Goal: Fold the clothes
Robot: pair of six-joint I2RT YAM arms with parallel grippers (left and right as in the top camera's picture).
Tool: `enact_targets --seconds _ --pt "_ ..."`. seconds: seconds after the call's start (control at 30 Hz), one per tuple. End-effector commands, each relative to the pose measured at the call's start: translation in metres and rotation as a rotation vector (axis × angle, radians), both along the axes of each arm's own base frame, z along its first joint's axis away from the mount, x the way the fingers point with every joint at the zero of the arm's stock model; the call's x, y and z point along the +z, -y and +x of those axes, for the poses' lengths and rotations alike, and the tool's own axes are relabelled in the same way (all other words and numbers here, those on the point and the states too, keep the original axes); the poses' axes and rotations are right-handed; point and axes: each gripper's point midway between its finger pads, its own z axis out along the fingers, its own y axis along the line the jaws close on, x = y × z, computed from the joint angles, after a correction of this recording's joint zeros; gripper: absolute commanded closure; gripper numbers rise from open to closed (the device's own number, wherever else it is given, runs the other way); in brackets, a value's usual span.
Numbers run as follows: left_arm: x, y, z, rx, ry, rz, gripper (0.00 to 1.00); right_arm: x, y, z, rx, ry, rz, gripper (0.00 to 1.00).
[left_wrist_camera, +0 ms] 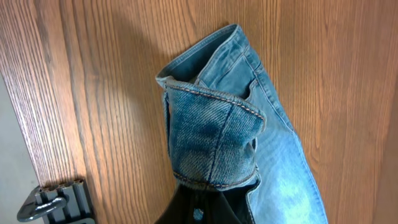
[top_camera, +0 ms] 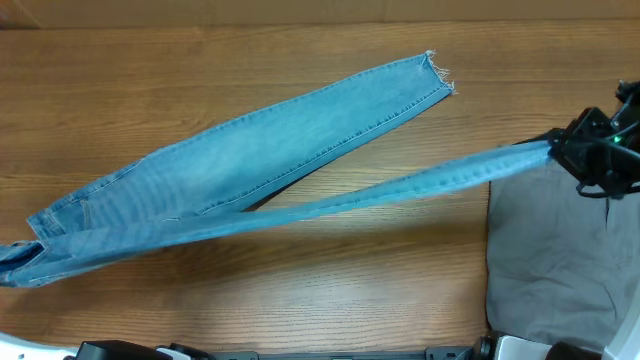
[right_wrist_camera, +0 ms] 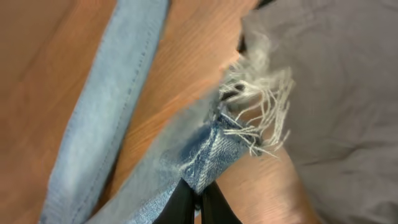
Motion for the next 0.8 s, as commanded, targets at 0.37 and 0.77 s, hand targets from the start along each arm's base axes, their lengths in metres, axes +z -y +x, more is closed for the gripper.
enact_targets --seconds 0.37,0.77 --pt "-0.024 -0.029 0.084 -0.194 -0.110 0.143 0.96 -0.046 -0.014 0.139 0.026 0.092 0.100 0.96" --pt "-0.062 -0.029 0.178 -0.369 -0.099 0.234 0.96 -0.120 -0.036 0.251 0.016 0.187 0.150 0.96"
